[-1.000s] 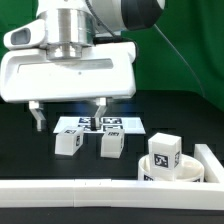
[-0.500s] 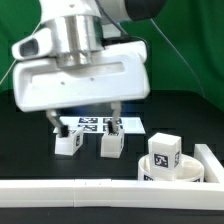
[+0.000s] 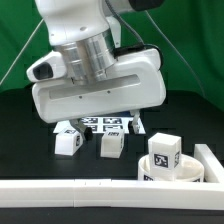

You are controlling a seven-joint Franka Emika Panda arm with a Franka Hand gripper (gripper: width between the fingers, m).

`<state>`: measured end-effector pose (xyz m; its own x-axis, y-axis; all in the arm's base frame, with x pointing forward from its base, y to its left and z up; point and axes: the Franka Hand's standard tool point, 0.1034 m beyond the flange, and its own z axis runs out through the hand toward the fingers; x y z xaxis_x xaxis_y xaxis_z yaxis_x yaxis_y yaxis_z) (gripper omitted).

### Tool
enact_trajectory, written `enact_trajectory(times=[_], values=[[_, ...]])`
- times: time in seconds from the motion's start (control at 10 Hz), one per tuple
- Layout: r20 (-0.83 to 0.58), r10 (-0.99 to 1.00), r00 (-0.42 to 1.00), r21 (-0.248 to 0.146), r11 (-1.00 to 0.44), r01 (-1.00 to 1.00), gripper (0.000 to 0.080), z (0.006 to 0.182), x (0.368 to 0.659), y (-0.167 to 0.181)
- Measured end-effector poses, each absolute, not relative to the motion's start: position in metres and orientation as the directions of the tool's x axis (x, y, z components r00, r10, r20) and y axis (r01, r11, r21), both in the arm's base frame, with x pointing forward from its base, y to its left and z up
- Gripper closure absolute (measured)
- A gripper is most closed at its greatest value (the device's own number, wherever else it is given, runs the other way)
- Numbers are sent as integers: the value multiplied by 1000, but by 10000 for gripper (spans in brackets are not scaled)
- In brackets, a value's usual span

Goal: Assemble stool

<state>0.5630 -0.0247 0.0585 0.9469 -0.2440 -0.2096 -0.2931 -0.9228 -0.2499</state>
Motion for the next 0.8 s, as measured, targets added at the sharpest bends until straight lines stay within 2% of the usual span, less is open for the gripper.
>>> enact_trajectory(times=[0.1,0.2,0.4,0.8], values=[[-247,-238,939,-255,-919,-300,150,58,562,-24],[-362,-276,891,-239,-896,-375,150,59,548,-23],[-419,-361,833,-192,-862,-470,150,53,537,-23],[-452,-352,820,-189,-860,-474,150,50,531,-24]])
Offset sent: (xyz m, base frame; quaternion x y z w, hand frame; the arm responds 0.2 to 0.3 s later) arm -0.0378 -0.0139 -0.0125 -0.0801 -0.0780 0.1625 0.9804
